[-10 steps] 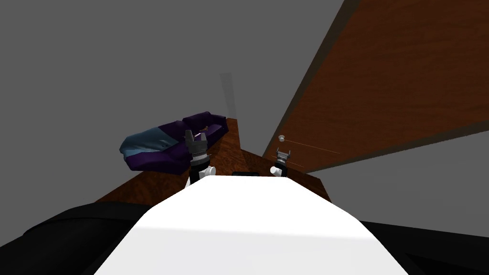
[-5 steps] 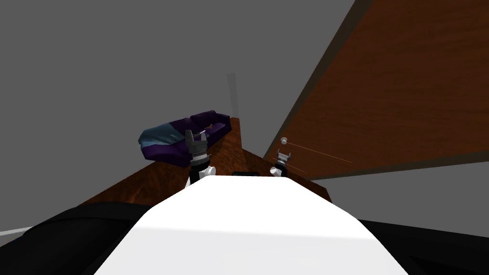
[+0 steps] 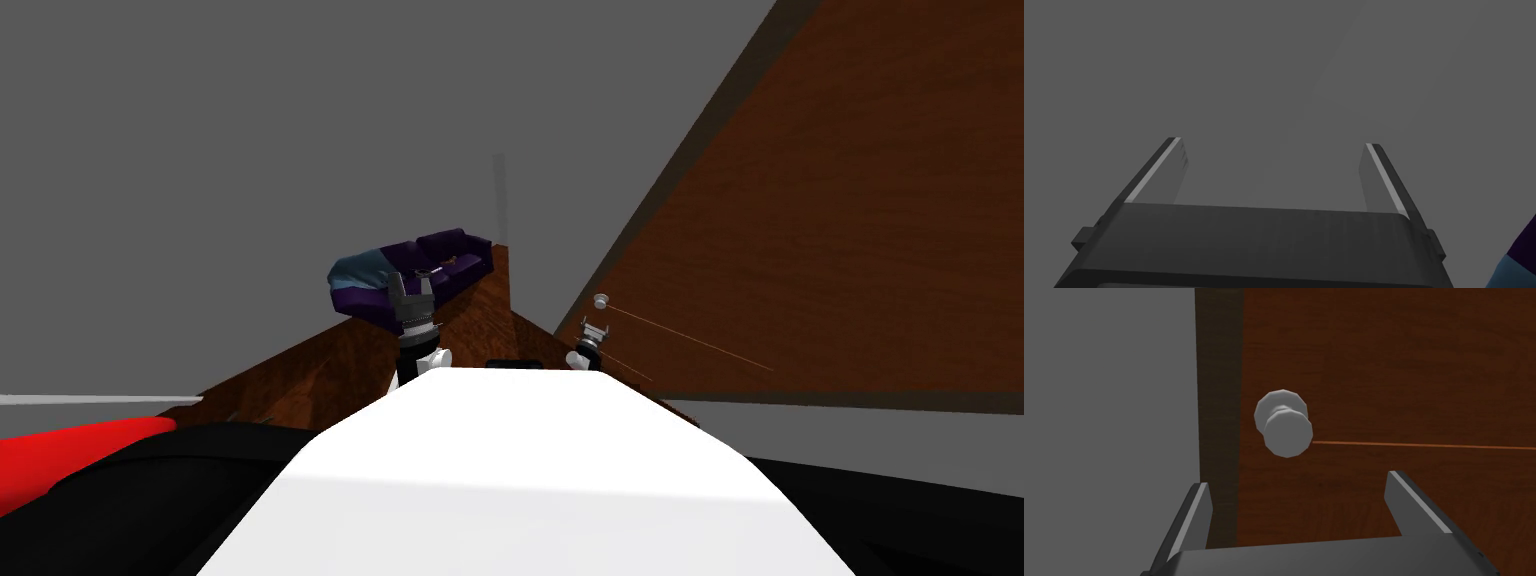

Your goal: Pull the door open

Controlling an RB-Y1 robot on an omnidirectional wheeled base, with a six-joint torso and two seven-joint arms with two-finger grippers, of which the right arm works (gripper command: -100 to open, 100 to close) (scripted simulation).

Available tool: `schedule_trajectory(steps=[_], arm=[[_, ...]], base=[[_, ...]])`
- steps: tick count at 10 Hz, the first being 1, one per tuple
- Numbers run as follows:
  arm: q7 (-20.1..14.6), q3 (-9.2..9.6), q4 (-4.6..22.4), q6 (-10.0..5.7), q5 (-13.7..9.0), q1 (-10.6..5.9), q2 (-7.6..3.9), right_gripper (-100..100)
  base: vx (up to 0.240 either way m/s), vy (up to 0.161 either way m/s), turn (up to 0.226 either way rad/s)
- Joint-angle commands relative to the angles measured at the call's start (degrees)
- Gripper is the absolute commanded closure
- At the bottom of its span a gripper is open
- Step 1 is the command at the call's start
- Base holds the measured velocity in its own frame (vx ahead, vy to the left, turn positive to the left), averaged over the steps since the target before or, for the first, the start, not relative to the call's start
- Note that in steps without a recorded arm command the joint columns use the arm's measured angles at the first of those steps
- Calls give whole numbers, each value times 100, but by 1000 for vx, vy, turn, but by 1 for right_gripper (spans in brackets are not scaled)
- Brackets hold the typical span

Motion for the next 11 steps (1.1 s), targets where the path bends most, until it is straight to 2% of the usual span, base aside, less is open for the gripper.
schedule_trajectory(steps=[1,5,6,7,11], arm=[[-201,-15,200,-48,-156,-45,0,-100],[-616,-44,679,-148,-490,-175,-6,-100],[-561,-28,646,-162,-428,-162,0,-100],[-794,19,778,-173,-372,-176,-125,-100],[-1184,107,995,-175,-250,-195,-361,-100]], base=[[-38,-170,262],[-37,-143,270],[-15,-64,52],[94,-17,-111],[163,-7,-72]])
